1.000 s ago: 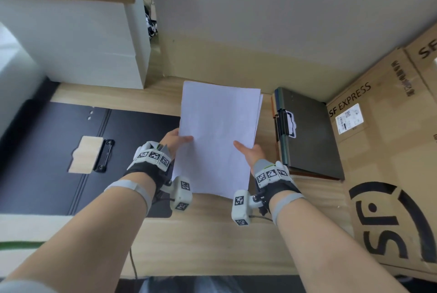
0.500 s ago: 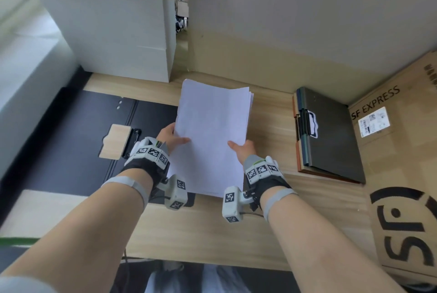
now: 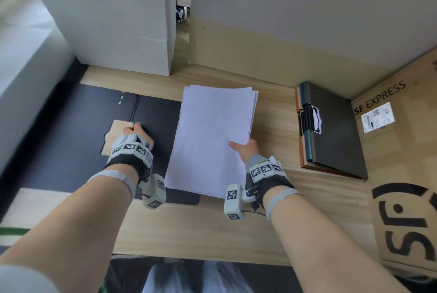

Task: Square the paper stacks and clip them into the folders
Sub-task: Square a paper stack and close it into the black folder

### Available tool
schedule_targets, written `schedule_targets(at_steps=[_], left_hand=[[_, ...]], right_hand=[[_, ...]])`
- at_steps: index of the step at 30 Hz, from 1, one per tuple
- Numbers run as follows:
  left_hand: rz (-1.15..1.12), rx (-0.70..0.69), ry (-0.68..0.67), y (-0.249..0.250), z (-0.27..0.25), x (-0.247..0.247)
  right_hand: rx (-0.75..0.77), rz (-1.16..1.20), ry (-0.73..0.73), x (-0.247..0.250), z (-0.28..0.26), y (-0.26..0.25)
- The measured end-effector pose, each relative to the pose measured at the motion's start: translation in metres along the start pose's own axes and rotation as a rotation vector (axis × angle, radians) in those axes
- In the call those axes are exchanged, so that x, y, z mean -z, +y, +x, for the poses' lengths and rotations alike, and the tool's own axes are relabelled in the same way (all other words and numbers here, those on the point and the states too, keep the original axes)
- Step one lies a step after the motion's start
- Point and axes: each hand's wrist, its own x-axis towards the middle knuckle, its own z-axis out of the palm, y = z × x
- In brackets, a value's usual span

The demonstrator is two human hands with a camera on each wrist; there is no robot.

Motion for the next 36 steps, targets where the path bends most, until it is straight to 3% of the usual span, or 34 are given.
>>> schedule_targets(at_steps=[3,9,15,21,30,36], left_hand=[[0.054,-0.035,0.001,0.007,-0.003,0.005],[0.165,-0.158,-0.328,0.048,-0.011,-0.006],[0.175,-0.282,-0.344,0.086,-0.036,-0.042],[0.283,-0.287,-0.323,0.097,-0.042,-0.057],[0.379,-0.355,-0.218,0.102,-0.056,-0.067],[0.437,-0.372,-0.232,0.103,-0.057,-0.066]], right_hand=[[-0.009,0.012,-0.003,0.005,0.004,0.003],[-0.071,0.005,-0.003,0.03,0.016,0.021],[-0.183,-0.03,0.032,0.065,0.015,0.041],[-0.231,-0.048,0.043,0.08,0.021,0.059],[-0.21,-0.076,0.065,0.079,0.015,0.067],[-0.222,-0.012,0.037,0.081,0.016,0.074]])
